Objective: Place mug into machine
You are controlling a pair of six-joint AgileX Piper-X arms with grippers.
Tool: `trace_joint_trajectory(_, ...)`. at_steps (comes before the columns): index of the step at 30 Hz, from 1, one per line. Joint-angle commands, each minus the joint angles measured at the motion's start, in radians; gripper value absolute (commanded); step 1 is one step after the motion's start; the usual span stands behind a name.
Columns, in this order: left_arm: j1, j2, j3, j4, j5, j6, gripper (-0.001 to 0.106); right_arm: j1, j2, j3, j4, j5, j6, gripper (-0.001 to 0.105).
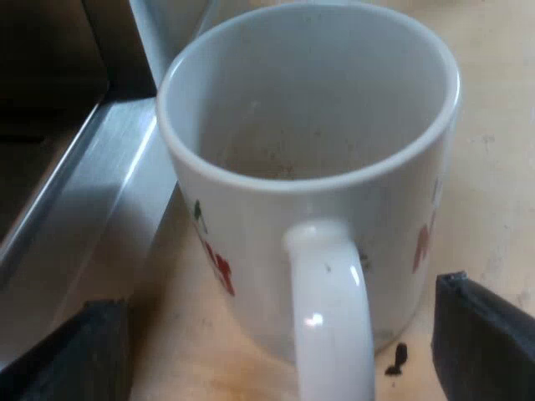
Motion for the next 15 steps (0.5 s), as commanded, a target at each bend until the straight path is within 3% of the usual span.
trace_joint_trajectory(1,-0.004,-0.003,-0.007,-0.018,0.006,-0.009,0.079,0.001,0.025,-0.029,-0.015,-0.008,-0.011,0.077)
trace_joint_trajectory(9,-0.004,-0.003,-0.007,-0.018,0.006,-0.009,0.079,0.001,0.046,-0.046,-0.009,-0.008,-0.011,0.075)
trace_joint_trajectory(11,-0.004,-0.003,-0.007,-0.018,0.006,-0.009,0.079,0.001,0.046,-0.046,-0.007,-0.008,-0.011,0.07)
trace_joint_trajectory(15,-0.004,-0.003,-0.007,-0.018,0.006,-0.009,0.079,0.001,0.046,-0.046,-0.007,-0.008,-0.011,0.045)
